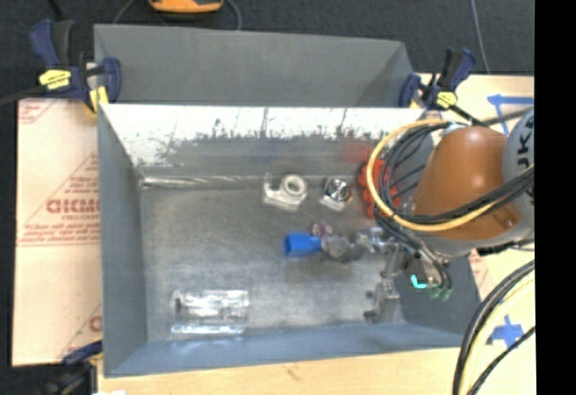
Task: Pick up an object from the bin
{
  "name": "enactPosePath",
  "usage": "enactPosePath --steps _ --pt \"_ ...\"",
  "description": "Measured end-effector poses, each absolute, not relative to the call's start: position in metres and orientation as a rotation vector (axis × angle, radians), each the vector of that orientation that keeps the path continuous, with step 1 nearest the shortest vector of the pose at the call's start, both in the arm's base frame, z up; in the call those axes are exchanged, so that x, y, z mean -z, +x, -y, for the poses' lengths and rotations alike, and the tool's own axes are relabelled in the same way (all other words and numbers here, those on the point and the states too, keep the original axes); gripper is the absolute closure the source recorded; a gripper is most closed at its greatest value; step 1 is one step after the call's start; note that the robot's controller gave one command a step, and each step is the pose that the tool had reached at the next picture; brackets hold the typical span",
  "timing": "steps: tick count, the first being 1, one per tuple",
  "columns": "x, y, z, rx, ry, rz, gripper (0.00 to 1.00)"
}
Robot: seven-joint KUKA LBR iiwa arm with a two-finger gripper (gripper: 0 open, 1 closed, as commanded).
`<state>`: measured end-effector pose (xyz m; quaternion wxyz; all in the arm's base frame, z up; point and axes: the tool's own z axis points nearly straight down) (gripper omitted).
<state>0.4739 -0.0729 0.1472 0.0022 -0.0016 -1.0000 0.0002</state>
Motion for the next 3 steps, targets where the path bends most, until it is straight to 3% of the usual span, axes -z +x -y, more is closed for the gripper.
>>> enactPosePath --steps 1,2,3 --pt "-0.070 0.547 0.012 0.002 0.057 3.152 0.00" --pt "-0.102 0.572 -0.005 0.002 -0.037 3.150 0.00" --pt "-0.100 0.562 0.000 0.001 -0.183 3.136 0.00"
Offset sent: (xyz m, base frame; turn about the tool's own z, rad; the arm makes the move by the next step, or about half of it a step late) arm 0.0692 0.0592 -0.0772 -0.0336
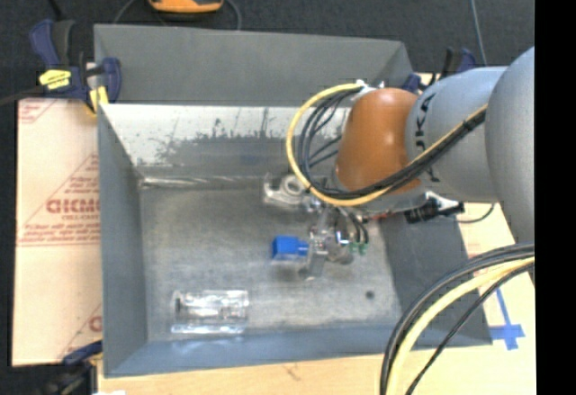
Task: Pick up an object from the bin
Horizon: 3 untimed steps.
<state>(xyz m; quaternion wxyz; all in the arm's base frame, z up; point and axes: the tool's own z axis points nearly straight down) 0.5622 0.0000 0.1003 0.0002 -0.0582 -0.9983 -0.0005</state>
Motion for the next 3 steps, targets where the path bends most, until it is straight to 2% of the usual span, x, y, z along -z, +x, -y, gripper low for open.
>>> enactPosePath --steps 1,2,3 --pt "-0.069 0.560 0.008 0.001 -0.252 3.130 0.00" --pt "-0.070 0.552 -0.018 0.002 -0.381 3.115 0.00" --pt "-0.071 0.553 -0.017 0.000 -0.378 3.116 1.00"
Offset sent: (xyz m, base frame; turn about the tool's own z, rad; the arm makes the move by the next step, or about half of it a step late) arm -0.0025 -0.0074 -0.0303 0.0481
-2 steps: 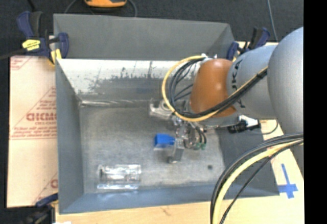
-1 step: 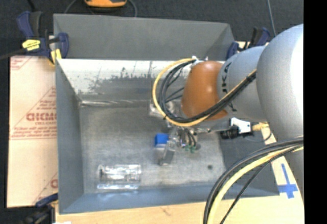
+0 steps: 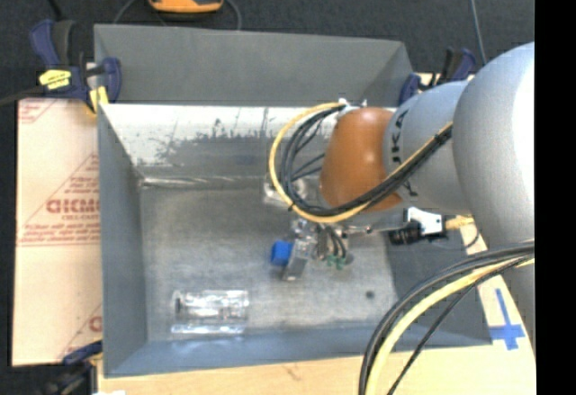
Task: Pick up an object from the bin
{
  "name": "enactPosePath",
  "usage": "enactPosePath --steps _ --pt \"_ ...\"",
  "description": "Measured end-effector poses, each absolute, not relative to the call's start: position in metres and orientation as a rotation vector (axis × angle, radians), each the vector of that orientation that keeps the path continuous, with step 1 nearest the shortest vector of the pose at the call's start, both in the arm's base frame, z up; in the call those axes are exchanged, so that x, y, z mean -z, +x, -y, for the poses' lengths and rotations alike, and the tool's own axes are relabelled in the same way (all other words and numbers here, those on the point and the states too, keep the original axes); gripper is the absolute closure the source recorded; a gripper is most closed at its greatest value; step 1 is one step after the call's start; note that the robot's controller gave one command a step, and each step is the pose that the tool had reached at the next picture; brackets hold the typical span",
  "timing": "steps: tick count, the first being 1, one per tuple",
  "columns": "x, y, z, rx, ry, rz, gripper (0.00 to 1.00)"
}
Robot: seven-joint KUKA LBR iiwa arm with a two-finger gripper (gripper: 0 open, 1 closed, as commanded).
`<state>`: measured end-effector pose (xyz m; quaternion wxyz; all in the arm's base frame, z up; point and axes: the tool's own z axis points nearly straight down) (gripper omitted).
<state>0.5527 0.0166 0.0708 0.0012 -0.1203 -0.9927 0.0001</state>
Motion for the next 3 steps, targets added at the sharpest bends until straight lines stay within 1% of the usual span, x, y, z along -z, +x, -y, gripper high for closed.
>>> enactPosePath --steps 1,2,3 --pt "-0.096 0.554 -0.016 0.002 -0.372 3.125 1.00" --pt "-0.164 0.557 -0.015 0.003 -0.363 3.131 1.00" --pt "-0.169 0.558 -0.015 0.000 -0.357 3.127 1.00"
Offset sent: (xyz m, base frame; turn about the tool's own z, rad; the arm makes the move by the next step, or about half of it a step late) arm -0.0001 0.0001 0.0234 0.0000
